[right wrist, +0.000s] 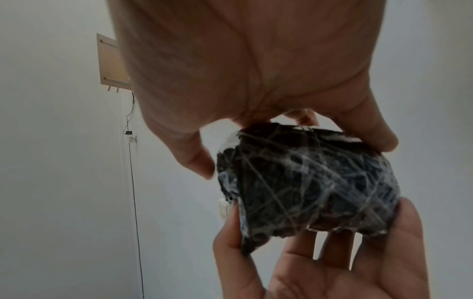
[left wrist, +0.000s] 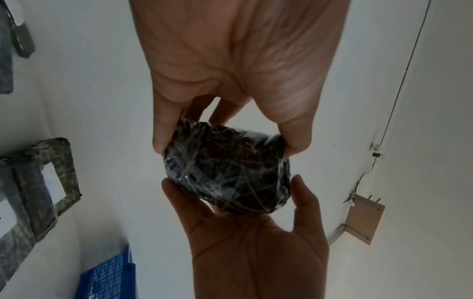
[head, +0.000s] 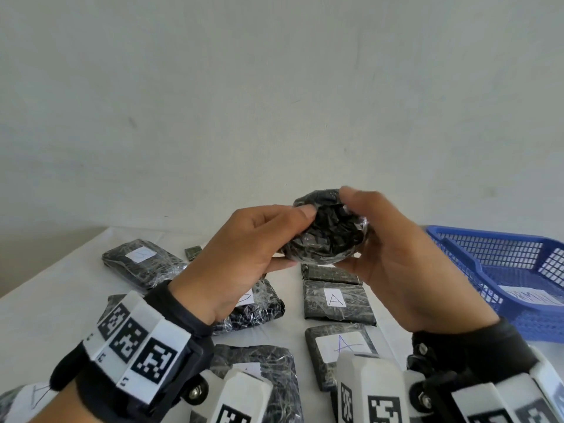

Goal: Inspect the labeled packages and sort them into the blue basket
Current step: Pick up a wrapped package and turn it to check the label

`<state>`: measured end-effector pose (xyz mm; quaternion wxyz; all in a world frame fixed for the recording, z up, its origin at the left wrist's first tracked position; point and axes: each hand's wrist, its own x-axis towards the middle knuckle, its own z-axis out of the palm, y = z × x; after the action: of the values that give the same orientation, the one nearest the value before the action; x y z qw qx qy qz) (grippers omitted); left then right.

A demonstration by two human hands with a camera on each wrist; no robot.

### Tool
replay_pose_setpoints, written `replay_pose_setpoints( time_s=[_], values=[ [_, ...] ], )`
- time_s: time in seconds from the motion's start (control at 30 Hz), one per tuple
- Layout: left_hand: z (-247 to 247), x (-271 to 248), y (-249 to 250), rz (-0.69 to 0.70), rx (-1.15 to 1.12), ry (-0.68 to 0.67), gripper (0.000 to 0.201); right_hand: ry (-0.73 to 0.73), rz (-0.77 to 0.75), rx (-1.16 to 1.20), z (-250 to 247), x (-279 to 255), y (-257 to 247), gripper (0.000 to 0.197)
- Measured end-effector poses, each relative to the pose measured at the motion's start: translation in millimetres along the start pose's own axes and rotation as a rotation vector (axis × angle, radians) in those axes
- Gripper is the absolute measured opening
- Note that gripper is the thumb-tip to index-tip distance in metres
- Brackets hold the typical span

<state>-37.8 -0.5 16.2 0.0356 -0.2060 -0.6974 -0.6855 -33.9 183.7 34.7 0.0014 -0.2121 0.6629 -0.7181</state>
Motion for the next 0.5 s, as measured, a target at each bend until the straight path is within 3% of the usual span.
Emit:
replay_pose_setpoints(
  time_s=[0.13,0.27,0.43,0.5],
  values=[
    [2.3,-0.3,0.9,0.012,0.059,0.032,0.044,0.062,-0.043,-0.030,4.5,1.7,1.9,0.031],
    [3.5,-3.5,2.1,-0.009,0.026,-0.063,0.044,0.076,-0.072,-0.057,5.3,2.8,3.1,0.030],
    [5.0,0.5,-2.5,0.016,0.035,-0.016,0.038,-0.040,-0.023,-0.054,-5.7,0.2,3.0,0.040],
    [4.3,1.1,-2.6,0.022,0.044,-0.018,0.039,-0.018,-0.059,-0.101,-7.8,0.9,3.3,0.036]
  ],
)
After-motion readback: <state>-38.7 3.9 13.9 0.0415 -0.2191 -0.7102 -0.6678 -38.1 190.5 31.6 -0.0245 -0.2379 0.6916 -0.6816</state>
